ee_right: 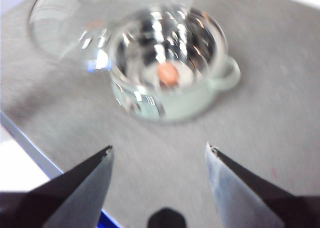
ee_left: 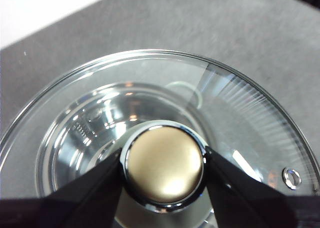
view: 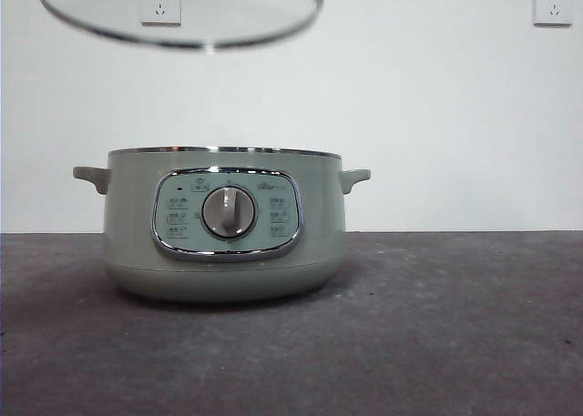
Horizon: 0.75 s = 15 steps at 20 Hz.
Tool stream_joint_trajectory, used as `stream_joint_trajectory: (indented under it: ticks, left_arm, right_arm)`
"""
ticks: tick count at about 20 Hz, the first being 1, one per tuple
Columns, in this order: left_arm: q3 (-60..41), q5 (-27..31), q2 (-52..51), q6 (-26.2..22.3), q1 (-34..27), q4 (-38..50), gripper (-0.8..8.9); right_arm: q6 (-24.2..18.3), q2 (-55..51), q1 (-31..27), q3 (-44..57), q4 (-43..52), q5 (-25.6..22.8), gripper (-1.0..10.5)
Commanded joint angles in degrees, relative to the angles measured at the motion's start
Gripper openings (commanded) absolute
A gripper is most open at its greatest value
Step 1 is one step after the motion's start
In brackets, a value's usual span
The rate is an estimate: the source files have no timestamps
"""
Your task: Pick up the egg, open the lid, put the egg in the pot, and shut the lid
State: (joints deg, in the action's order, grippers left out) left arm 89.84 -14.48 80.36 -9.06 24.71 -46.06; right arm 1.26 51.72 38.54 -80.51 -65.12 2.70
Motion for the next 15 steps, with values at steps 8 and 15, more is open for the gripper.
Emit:
stream_joint_trajectory:
  ticks: [8,15]
  left_arm:
    - [1.0,-0.2,12.3,-1.2,0.0,11.0,-0.08]
    - [0.9,1.7,17.4,-1.7,0.0,12.2,-0.08]
  right_arm:
    - [9.1,-16.5,0.0,12.4,-4.7,-7.0,3.1]
    - [9.1,-17.1,0.0,12.4,-6.4,-8.3,3.1]
